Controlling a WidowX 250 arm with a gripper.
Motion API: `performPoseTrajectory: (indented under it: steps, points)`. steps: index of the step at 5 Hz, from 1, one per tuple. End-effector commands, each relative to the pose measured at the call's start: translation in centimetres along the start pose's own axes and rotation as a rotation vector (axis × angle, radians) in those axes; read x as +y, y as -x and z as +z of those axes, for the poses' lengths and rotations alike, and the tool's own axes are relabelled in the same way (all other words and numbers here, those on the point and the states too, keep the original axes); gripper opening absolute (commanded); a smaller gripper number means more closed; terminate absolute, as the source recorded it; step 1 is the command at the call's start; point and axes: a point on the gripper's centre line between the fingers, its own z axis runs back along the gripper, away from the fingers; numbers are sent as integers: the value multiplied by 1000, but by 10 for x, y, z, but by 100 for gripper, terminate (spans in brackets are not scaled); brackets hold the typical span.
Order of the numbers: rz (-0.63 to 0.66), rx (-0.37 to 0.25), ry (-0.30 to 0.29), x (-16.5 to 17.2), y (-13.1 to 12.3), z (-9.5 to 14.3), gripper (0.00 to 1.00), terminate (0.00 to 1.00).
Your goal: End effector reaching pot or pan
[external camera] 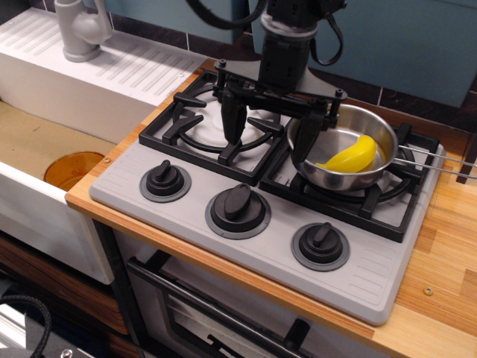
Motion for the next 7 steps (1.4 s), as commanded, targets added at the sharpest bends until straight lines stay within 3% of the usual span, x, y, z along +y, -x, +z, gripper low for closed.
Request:
performPoseTrajectory:
  steps: [1, 2, 4, 7]
  points:
    - [-20, -58, 48, 3, -14, 17, 100, 0]
    - [-21, -49, 64, 2, -14, 24, 100, 0]
    - [-44, -102, 118, -5, -36, 8, 100, 0]
    - [-75, -171, 128, -4, -55, -7, 100, 0]
